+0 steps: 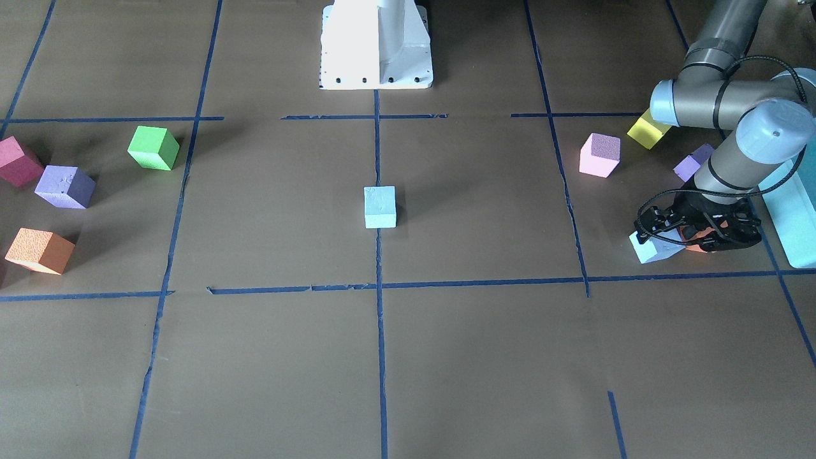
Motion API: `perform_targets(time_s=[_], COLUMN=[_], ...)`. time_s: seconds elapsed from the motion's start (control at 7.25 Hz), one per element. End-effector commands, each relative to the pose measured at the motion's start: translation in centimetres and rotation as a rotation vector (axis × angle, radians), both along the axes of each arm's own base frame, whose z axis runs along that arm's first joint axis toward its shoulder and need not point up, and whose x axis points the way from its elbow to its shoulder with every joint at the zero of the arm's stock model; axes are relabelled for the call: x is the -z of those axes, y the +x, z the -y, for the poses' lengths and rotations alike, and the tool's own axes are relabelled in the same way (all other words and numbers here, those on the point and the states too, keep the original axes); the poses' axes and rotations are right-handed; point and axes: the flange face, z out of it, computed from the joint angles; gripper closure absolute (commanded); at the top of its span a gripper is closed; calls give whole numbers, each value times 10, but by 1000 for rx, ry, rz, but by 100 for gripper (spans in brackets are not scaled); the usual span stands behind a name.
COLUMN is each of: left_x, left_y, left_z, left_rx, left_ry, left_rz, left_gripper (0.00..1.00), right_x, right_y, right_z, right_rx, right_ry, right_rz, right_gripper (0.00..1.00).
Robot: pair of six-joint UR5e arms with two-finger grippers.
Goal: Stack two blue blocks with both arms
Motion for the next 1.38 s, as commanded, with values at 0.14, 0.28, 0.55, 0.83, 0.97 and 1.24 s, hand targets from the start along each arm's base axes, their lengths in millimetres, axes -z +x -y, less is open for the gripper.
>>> perform_targets(time_s=[0.14,0.28,0.55,0.83,0.97,1.24], left_x=[-3,-5,-9,-13,-13,-6], left_y=[9,14,18,20,20,20], left_z=[-4,-6,-8,-7,-7,-6], left_rx=[-15,-24,-33,-36,-34,-30], left_ry=[-8,-11,-18,-23,-25,-15], left_rz=[1,3,6,11,13,6], left_gripper=[0,0,0,0,9,80], right_x=[0,0,0,2,1,-1], right_y=[9,12,16,17,21,27], right_z=[0,-1,-2,-3,-3,-6], right_rx=[-16,-22,-27,-30,-38,-48], right_ry=[-3,0,-1,6,3,-1], right_rz=[3,5,5,4,5,6], right_gripper=[0,0,0,0,0,0])
